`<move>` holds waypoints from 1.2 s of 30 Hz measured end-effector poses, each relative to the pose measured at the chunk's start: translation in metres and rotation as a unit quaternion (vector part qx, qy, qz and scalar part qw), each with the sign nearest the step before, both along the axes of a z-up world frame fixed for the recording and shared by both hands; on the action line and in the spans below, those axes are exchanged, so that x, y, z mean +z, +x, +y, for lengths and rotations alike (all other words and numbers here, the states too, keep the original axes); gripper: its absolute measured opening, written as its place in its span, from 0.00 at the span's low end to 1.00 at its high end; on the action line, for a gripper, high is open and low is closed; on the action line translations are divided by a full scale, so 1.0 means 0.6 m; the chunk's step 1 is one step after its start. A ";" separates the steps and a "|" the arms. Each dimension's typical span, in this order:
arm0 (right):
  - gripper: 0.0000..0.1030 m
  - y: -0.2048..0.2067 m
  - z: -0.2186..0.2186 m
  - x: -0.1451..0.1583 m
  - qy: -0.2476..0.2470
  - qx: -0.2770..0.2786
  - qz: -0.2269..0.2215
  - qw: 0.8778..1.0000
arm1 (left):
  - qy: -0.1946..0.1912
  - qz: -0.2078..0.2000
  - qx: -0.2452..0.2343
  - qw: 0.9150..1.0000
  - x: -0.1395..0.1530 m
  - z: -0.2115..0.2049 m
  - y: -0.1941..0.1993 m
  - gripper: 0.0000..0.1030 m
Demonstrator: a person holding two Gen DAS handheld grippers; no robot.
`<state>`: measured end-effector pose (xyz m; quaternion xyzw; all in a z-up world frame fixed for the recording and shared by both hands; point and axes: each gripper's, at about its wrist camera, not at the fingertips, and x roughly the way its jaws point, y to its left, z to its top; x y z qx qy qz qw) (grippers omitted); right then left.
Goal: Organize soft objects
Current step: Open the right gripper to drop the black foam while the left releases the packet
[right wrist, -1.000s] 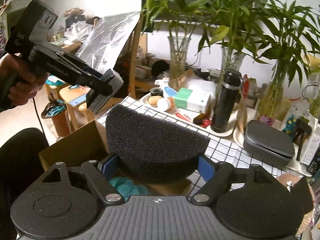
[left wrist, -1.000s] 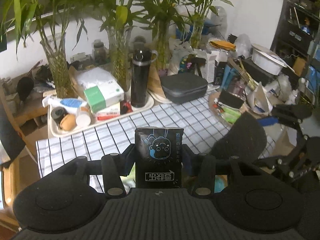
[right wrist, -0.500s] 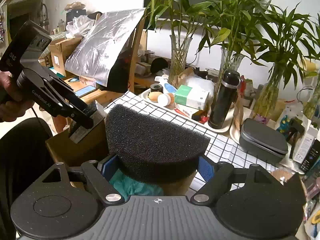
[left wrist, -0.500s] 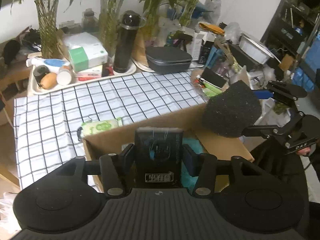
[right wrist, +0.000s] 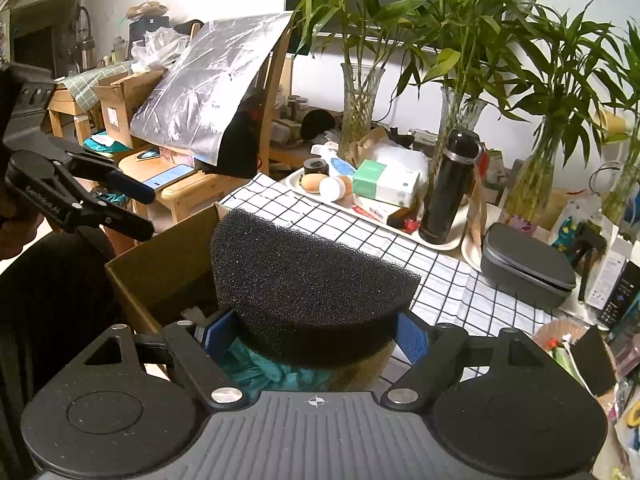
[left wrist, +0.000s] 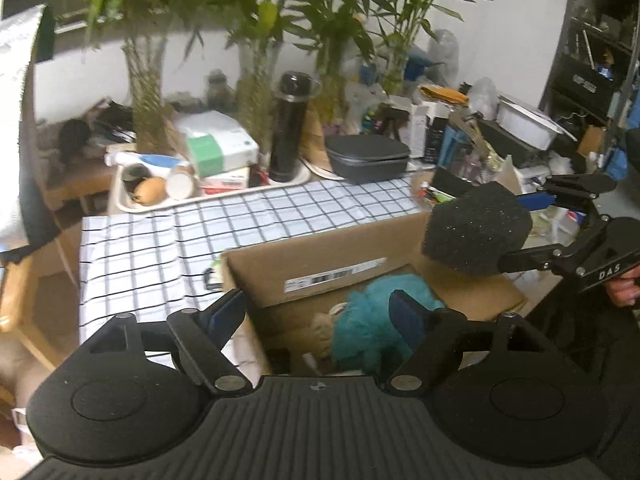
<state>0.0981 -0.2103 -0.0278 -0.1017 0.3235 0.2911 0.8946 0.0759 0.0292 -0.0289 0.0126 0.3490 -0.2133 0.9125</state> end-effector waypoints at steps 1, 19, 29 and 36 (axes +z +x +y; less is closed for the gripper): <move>0.81 -0.001 0.002 -0.001 0.000 0.000 0.001 1.000 | 0.003 -0.006 0.004 1.000 0.000 0.002 -0.005 0.76; 0.82 0.026 0.118 -0.023 -0.003 0.008 0.025 1.000 | 0.000 -0.099 0.034 0.995 -0.021 0.039 -0.067 0.77; 1.00 0.046 0.158 -0.039 -0.013 -0.001 0.024 1.000 | 0.041 -0.086 0.046 0.994 -0.032 0.037 -0.063 0.77; 1.00 0.020 0.108 -0.042 -0.018 -0.033 0.035 0.999 | 0.020 -0.076 0.040 0.996 -0.033 0.053 -0.059 0.77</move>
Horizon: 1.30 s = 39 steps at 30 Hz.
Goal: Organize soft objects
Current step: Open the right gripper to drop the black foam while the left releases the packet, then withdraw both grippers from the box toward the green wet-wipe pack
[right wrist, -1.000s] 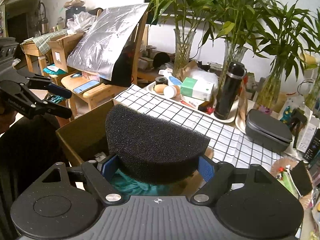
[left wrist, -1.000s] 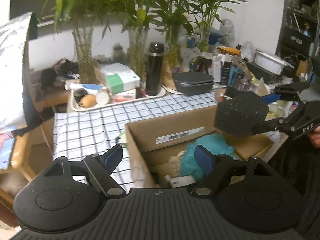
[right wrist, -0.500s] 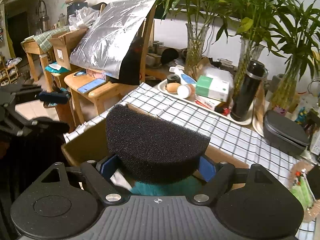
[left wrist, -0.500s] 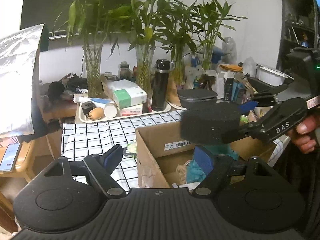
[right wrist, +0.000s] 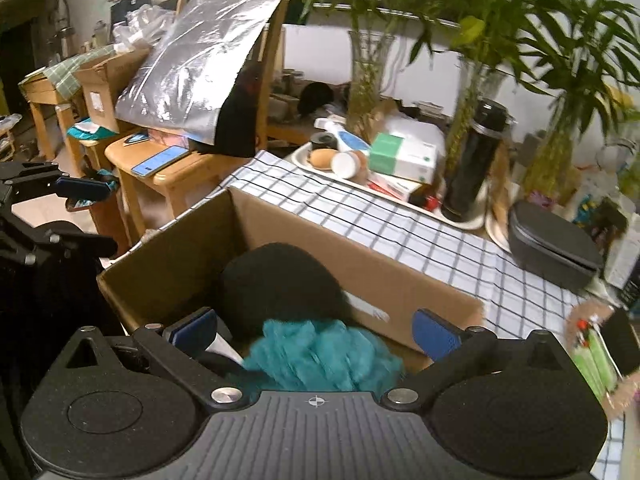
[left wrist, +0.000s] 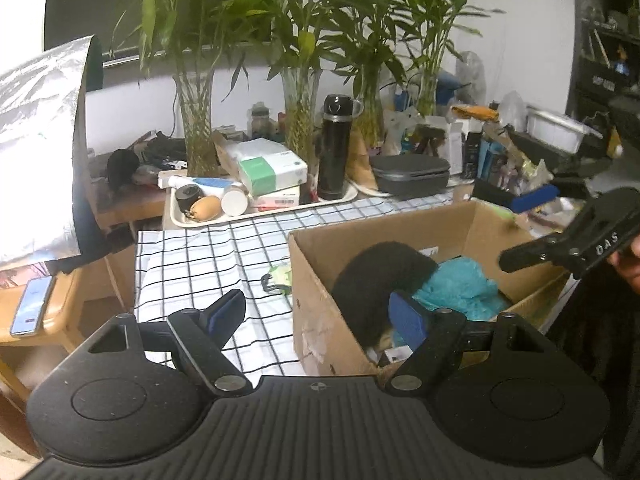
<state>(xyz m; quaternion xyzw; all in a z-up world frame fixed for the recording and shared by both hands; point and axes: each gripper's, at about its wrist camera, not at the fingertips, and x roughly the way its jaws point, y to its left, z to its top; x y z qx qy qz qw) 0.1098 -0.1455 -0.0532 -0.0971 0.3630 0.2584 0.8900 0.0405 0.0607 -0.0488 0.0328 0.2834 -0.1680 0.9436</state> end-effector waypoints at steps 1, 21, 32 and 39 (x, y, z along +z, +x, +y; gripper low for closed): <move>1.00 -0.004 -0.008 0.002 0.001 -0.005 0.001 1.000 | -0.009 -0.003 -0.004 1.000 0.001 0.003 -0.001 0.77; 1.00 -0.030 -0.105 0.025 0.081 -0.066 0.015 0.994 | -0.002 -0.021 -0.008 1.000 0.004 -0.002 -0.002 0.77; 1.00 0.018 -0.119 0.011 0.108 -0.087 0.026 0.990 | -0.006 -0.008 0.006 1.000 0.001 0.011 0.004 0.77; 1.00 0.059 -0.121 0.023 0.119 -0.080 0.024 0.989 | -0.017 0.011 0.010 1.000 -0.004 0.022 0.020 0.77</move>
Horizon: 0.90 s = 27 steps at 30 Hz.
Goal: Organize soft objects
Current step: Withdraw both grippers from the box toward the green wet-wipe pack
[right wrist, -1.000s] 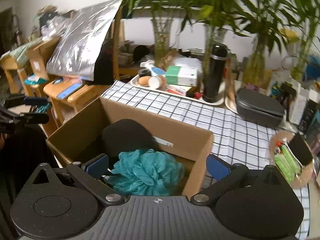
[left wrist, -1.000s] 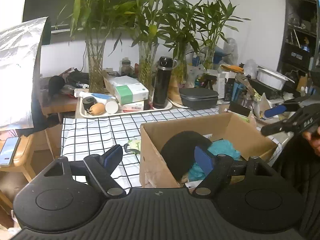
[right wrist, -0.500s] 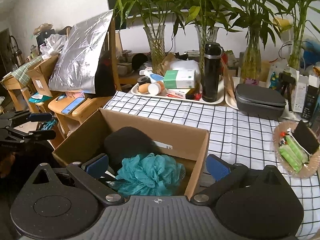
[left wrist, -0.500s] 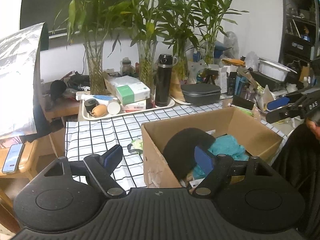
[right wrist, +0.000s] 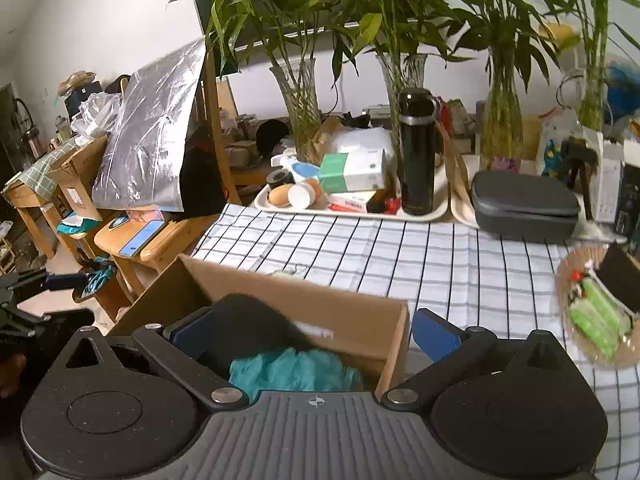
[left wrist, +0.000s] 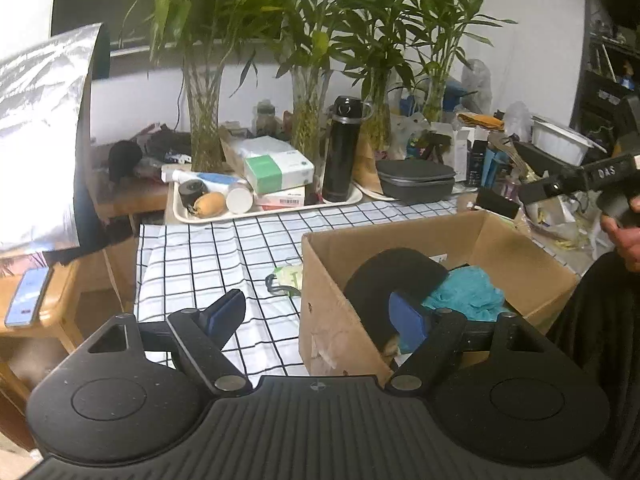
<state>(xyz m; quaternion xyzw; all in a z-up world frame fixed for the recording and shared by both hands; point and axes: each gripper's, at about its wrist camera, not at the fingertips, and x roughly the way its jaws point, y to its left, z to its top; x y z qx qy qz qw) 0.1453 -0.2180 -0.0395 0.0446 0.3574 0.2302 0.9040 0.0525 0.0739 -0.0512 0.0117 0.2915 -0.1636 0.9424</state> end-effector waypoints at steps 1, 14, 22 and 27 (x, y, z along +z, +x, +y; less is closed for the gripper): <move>1.00 0.007 0.001 0.003 -0.001 0.000 -0.002 1.000 | -0.005 0.001 0.000 1.000 -0.001 0.002 0.001 0.77; 1.00 0.041 0.017 0.042 0.007 -0.007 -0.031 0.999 | -0.013 0.001 0.003 1.000 -0.001 0.003 0.003 0.77; 1.00 0.060 0.002 0.030 0.007 -0.012 -0.020 1.000 | -0.040 0.023 0.024 0.999 0.012 0.020 0.021 0.77; 1.00 0.089 -0.007 0.015 -0.009 -0.006 -0.006 1.000 | -0.034 0.039 0.032 0.998 0.023 0.018 0.068 0.77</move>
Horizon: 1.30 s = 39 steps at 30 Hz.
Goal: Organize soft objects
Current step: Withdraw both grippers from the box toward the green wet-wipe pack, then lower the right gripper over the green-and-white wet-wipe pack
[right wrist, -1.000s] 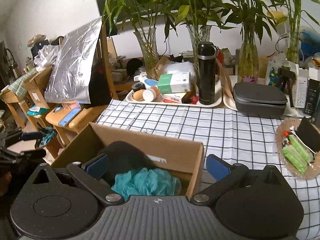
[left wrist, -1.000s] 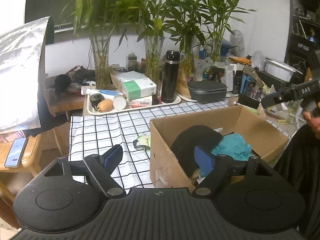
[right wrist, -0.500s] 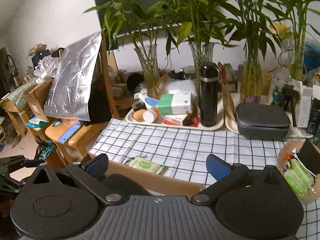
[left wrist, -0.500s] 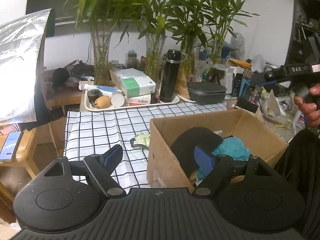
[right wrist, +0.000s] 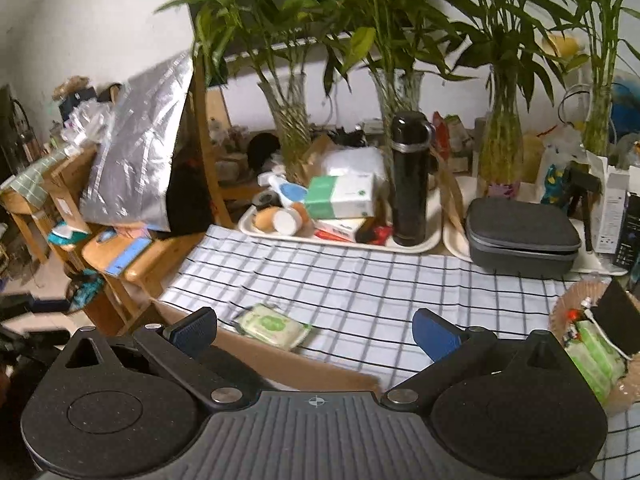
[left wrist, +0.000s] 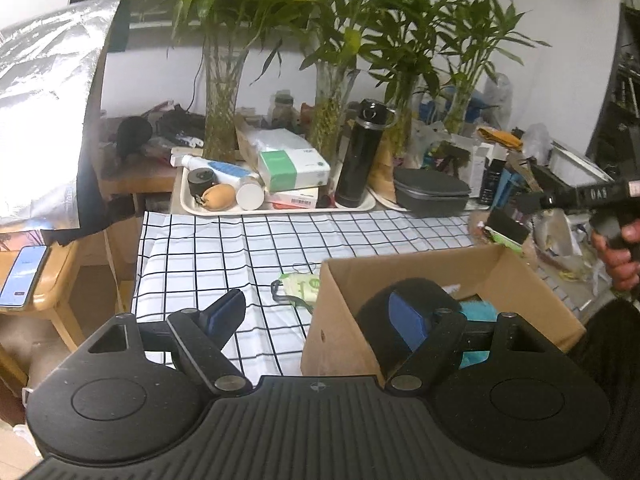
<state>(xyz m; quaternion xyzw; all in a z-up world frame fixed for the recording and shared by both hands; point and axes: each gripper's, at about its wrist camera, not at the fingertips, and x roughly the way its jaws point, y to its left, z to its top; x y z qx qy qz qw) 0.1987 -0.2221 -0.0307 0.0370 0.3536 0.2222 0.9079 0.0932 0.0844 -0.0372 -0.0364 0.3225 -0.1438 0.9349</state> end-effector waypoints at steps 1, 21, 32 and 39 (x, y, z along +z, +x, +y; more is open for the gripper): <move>1.00 0.006 -0.002 -0.005 -0.002 0.000 0.003 1.000 | -0.004 0.006 0.002 1.000 0.001 0.001 0.012 0.77; 1.00 0.135 -0.049 -0.090 0.063 -0.017 0.011 0.998 | -0.036 0.062 0.073 0.995 -0.048 0.036 0.207 0.76; 1.00 0.171 -0.064 -0.139 0.069 -0.036 0.036 0.996 | -0.011 0.078 0.089 0.993 -0.099 0.028 0.287 0.76; 1.00 0.194 -0.048 -0.159 0.036 -0.022 0.024 0.999 | -0.025 0.114 0.076 0.990 -0.161 0.016 0.326 0.76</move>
